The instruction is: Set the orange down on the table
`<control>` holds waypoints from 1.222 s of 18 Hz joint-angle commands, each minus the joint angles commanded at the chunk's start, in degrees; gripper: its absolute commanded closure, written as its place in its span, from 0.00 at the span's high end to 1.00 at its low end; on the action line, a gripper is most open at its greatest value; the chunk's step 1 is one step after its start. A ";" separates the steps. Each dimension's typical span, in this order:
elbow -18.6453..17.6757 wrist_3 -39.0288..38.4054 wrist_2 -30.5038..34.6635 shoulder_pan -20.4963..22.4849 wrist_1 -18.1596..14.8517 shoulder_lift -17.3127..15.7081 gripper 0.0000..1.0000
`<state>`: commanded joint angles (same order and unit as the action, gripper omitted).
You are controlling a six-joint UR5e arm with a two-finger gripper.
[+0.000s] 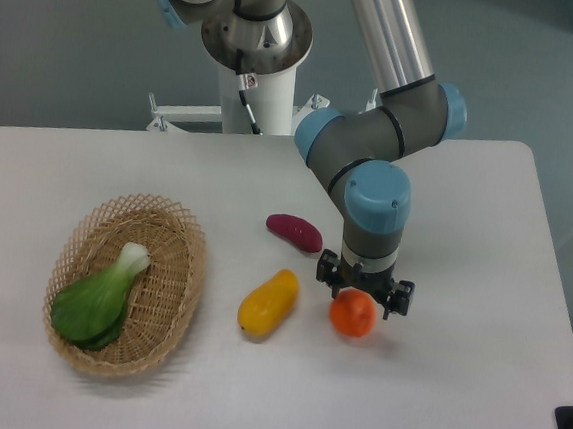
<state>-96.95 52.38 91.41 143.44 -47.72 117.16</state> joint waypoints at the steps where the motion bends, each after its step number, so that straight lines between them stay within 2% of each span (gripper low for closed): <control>1: 0.18 0.00 -0.17 0.00 0.00 -0.26 1.00; 4: 0.53 0.09 -0.61 0.17 0.00 -0.97 1.00; 9: 5.00 0.09 -0.62 1.84 -0.35 -1.14 1.00; 14: 6.50 0.70 -0.62 3.60 -1.23 -1.14 1.00; 17: 7.90 0.88 -2.19 4.66 -3.68 -1.32 1.00; 20: 11.24 0.97 -3.60 5.89 -9.82 -1.06 1.00; 22: 11.78 0.97 -3.69 6.50 -10.46 -0.97 1.00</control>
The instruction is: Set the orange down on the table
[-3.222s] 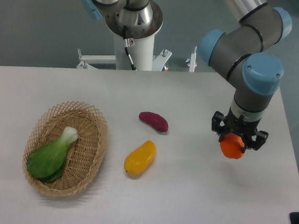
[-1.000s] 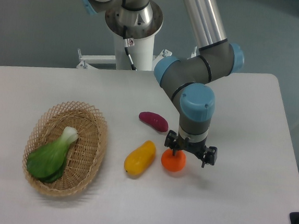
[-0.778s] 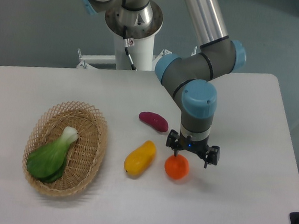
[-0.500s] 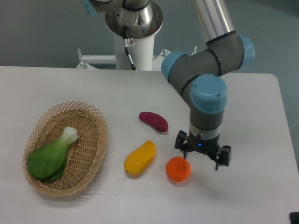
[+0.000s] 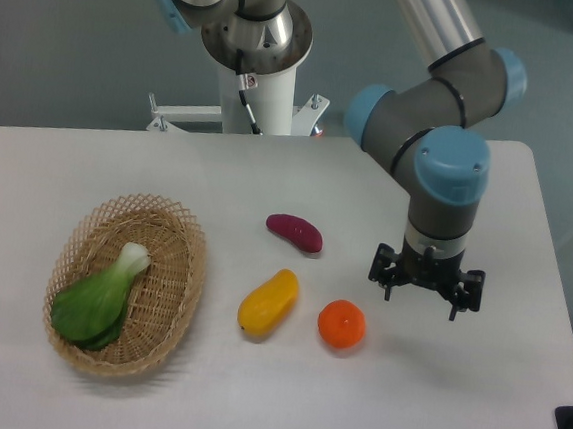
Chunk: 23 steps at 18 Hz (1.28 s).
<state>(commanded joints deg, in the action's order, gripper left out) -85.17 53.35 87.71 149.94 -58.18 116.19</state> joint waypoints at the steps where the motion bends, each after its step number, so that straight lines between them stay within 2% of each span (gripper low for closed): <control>1: 0.09 0.00 0.09 0.09 0.00 0.00 1.00; 10: 0.44 12.38 0.00 3.69 -1.23 -0.18 1.00; 11: 0.79 14.22 -0.17 4.57 -2.19 -0.18 1.00; 15: 4.39 20.98 -2.28 7.11 -9.73 0.09 1.00; 16: 4.48 21.79 -2.89 7.38 -10.63 -0.09 1.00; 23: 3.96 21.97 -2.90 7.04 -9.67 -0.35 1.00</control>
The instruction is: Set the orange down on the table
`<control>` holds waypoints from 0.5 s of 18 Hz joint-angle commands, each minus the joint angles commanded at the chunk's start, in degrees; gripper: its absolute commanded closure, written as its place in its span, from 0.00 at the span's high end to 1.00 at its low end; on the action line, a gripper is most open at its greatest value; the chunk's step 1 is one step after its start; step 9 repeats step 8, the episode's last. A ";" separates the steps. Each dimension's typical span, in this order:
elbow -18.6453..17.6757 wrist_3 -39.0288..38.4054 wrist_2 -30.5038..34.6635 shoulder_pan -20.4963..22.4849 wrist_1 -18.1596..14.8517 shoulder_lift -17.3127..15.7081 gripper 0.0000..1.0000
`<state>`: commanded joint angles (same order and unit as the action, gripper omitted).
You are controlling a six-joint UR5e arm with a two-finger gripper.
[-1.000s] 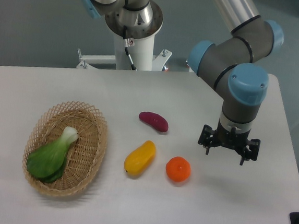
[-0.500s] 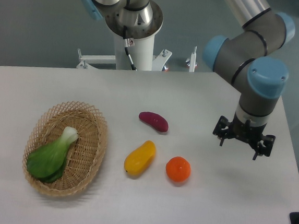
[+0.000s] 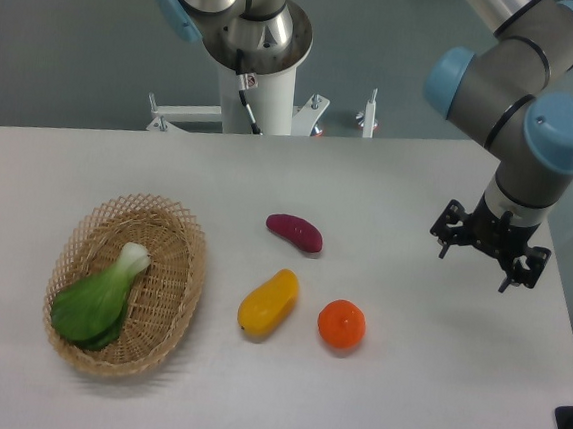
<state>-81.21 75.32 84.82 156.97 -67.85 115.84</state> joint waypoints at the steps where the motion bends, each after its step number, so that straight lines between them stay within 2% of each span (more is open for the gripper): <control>1: -0.18 0.00 0.00 -0.09 0.09 0.00 1.00; 9: -0.27 -0.09 0.44 -0.26 0.26 0.09 1.00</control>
